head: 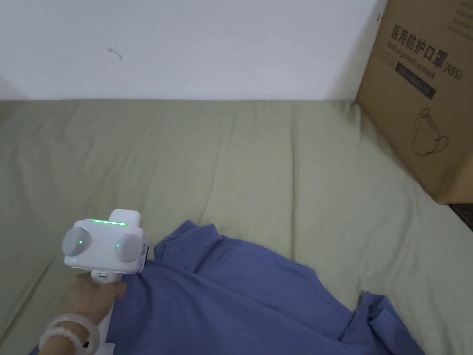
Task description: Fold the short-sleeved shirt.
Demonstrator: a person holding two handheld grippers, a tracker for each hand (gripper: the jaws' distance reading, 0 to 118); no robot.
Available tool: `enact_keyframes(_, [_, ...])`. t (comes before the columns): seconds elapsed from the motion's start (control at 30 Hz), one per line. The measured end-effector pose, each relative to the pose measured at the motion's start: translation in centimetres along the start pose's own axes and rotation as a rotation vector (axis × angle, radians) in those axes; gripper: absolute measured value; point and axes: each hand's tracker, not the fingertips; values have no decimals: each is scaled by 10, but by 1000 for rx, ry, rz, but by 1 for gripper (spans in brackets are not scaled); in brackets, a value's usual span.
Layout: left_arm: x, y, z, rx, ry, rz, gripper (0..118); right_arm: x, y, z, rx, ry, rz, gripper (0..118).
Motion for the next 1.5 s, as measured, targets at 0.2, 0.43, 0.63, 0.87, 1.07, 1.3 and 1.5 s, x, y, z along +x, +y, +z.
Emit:
enact_keyframes(0.2, [-37,12,56,41,-116,82,1,-1,8,20,28,13,-6,4])
enact_keyframes(0.43, [-63,21,152,176,-115,50,1,-20,36,61,131,63,36,4])
enact_keyframes(0.63, [-92,23,242,311,-20,49,1,-56,81,108,254,124,87,4])
enact_keyframes(0.87, [-124,39,334,446,70,113,1,-110,158,170,439,87,210,4])
enact_keyframes(1.07, [-141,70,385,563,157,144,1,-148,229,215,502,131,167,4])
enact_keyframes(1.3, [-158,127,408,678,271,189,1,-193,317,265,676,92,149,4])
enact_keyframes(1.5, [-161,198,407,751,343,164,1,-222,396,301,786,98,92,4])
